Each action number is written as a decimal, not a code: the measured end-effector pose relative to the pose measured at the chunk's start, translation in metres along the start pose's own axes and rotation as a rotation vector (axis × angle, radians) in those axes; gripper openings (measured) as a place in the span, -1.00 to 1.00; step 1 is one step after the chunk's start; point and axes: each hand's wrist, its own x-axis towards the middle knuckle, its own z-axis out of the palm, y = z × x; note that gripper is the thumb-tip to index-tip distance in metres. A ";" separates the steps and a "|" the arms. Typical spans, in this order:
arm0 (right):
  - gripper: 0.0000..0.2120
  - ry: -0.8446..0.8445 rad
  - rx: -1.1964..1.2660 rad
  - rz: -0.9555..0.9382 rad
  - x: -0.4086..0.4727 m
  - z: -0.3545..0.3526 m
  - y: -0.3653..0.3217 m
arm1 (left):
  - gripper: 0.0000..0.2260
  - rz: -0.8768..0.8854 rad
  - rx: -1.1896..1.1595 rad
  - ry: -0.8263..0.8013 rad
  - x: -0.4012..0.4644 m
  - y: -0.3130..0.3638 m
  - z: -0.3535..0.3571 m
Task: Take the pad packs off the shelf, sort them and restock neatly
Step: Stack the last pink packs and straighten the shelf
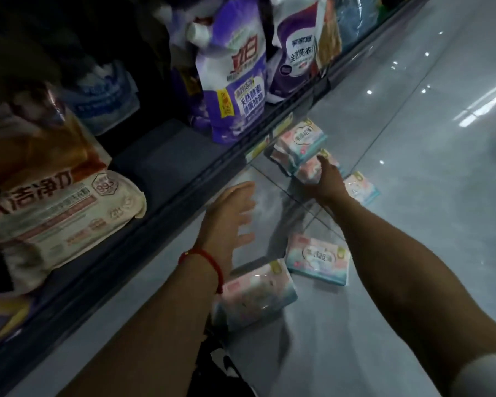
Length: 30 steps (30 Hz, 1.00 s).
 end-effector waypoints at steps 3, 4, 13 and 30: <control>0.03 0.007 -0.031 -0.011 0.040 0.000 -0.011 | -0.71 -0.071 -0.216 -0.010 0.026 -0.015 -0.011; 0.04 0.013 -0.017 -0.002 0.053 -0.002 -0.016 | -0.70 -0.076 -0.263 -0.024 0.034 -0.020 -0.012; -0.02 -0.013 0.314 0.062 0.154 -0.006 -0.015 | -0.68 -0.120 -0.388 -0.045 0.091 -0.055 -0.005; -0.01 -0.233 0.037 -0.008 -0.006 0.095 0.000 | -0.44 -0.240 0.028 0.171 0.089 -0.100 -0.068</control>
